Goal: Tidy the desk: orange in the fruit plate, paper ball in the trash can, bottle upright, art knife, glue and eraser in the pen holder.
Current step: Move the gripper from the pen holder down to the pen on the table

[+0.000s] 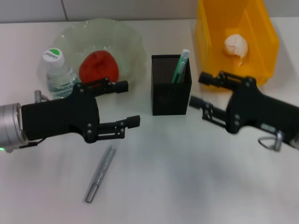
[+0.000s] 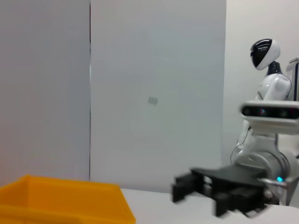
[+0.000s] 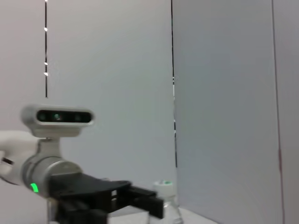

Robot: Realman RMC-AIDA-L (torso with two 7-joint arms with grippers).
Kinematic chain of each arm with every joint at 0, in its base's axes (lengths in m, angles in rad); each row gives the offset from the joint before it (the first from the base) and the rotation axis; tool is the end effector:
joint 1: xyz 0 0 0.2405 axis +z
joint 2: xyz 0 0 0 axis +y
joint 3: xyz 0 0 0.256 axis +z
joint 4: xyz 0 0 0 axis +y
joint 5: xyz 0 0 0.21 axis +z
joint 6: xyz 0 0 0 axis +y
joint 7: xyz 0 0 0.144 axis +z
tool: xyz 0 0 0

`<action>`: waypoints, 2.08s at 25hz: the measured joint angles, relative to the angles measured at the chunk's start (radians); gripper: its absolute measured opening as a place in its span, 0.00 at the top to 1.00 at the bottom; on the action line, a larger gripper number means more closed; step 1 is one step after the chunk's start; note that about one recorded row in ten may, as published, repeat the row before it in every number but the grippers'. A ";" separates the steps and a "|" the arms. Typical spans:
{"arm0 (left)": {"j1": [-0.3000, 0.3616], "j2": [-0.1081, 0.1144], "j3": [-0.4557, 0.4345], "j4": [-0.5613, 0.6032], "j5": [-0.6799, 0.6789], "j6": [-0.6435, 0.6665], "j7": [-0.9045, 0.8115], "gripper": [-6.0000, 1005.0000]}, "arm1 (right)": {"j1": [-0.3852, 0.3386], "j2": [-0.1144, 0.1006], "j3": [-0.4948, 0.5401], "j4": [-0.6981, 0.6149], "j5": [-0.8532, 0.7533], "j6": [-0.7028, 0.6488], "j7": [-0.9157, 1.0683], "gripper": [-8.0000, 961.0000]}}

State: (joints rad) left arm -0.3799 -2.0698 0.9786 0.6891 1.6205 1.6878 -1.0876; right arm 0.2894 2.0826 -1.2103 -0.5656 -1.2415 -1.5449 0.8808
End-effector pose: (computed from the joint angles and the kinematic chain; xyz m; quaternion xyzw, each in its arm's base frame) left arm -0.2448 0.2884 -0.0021 -0.9334 -0.0603 -0.3353 0.1130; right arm 0.2547 0.2762 -0.0248 -0.8934 0.0811 0.3915 0.2050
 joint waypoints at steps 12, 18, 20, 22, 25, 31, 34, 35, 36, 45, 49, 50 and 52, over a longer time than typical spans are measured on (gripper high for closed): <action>-0.042 -0.003 0.139 0.134 -0.073 0.045 -0.284 0.19 | -0.065 -0.001 0.005 0.171 0.002 -0.038 -0.115 0.18; -0.037 0.000 0.233 0.320 -0.051 -0.048 -0.507 0.19 | -0.037 0.000 0.013 0.209 0.003 -0.027 -0.121 0.18; -0.035 0.001 0.263 0.414 0.006 -0.097 -0.598 0.19 | -0.021 -0.001 0.027 0.228 0.003 -0.026 -0.134 0.18; -0.034 -0.002 0.304 0.555 0.134 -0.148 -0.751 0.19 | -0.006 -0.001 0.055 0.248 0.003 -0.022 -0.171 0.18; -0.035 -0.002 0.338 0.643 0.228 -0.172 -0.888 0.19 | -0.002 -0.001 0.069 0.255 0.004 -0.011 -0.184 0.18; -0.037 0.000 0.374 0.854 0.442 -0.139 -1.191 0.24 | 0.008 0.001 0.092 0.259 0.004 0.032 -0.187 0.18; -0.062 0.000 0.396 0.909 0.543 -0.062 -1.325 0.27 | 0.020 0.001 0.093 0.260 0.004 0.050 -0.187 0.18; -0.072 -0.001 0.404 0.915 0.569 -0.043 -1.359 0.28 | 0.024 0.001 0.093 0.260 0.004 0.053 -0.187 0.18; -0.083 -0.001 0.417 0.918 0.598 -0.030 -1.391 0.28 | 0.028 0.001 0.093 0.260 0.004 0.057 -0.187 0.18; -0.158 -0.006 0.570 0.900 0.836 0.015 -1.573 0.30 | 0.056 0.004 0.093 0.270 0.004 0.109 -0.187 0.18; -0.173 -0.008 0.578 0.867 0.845 0.023 -1.603 0.30 | 0.067 0.005 0.092 0.278 0.004 0.127 -0.188 0.18; -0.173 -0.009 0.578 0.860 0.845 0.021 -1.606 0.30 | 0.068 0.005 0.092 0.278 0.004 0.128 -0.187 0.18; -0.175 -0.009 0.578 0.823 0.846 0.010 -1.610 0.30 | 0.073 0.005 0.093 0.279 0.004 0.130 -0.188 0.18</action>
State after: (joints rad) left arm -0.5550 -2.0786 1.5567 1.5124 2.4668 1.6977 -2.6978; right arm 0.3627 2.0877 -1.1174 -0.2868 -1.2378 -1.4153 0.6933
